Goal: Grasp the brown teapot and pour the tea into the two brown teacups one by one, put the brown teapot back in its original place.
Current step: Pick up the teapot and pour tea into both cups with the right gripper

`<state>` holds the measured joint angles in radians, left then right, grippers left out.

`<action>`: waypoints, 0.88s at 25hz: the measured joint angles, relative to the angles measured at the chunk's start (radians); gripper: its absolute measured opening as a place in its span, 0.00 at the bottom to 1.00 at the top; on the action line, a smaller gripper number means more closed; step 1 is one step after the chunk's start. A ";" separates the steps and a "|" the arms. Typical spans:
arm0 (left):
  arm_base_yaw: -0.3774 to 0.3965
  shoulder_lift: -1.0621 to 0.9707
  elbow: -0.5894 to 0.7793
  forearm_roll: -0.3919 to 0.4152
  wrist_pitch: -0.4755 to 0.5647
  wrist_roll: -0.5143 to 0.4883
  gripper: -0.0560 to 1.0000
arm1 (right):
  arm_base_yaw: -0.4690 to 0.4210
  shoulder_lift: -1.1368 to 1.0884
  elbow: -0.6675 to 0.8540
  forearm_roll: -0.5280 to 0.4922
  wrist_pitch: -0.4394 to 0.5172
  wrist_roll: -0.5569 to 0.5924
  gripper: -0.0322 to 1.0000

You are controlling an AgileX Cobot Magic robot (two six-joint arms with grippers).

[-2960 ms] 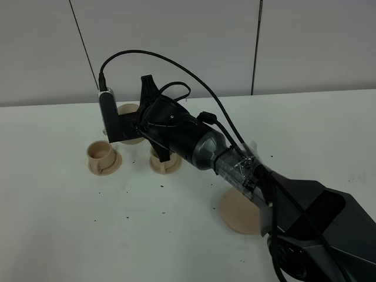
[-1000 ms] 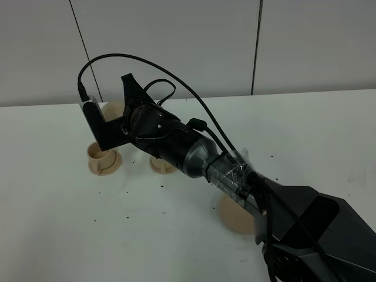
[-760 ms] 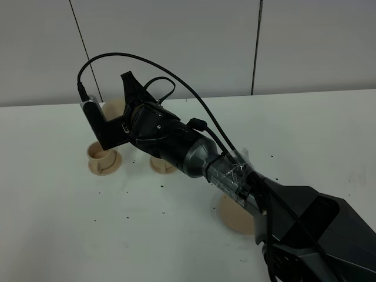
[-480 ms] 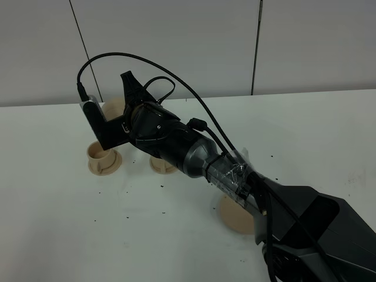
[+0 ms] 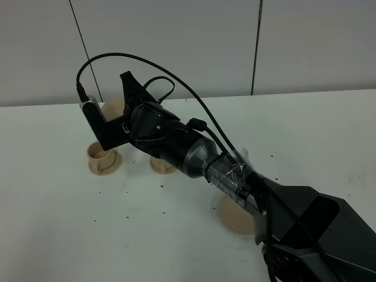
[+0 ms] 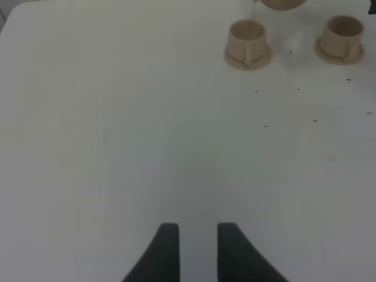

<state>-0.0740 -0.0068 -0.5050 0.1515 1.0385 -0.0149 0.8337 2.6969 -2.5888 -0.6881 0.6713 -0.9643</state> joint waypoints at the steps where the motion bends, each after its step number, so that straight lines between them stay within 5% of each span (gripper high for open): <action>1: 0.000 0.000 0.000 0.000 0.000 0.000 0.27 | 0.000 0.000 0.000 0.000 0.000 -0.004 0.12; 22: 0.000 0.000 0.000 0.000 0.000 0.000 0.27 | 0.005 0.000 0.000 -0.029 0.003 -0.037 0.12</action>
<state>-0.0740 -0.0068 -0.5050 0.1515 1.0385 -0.0149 0.8389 2.6969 -2.5888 -0.7174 0.6741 -1.0009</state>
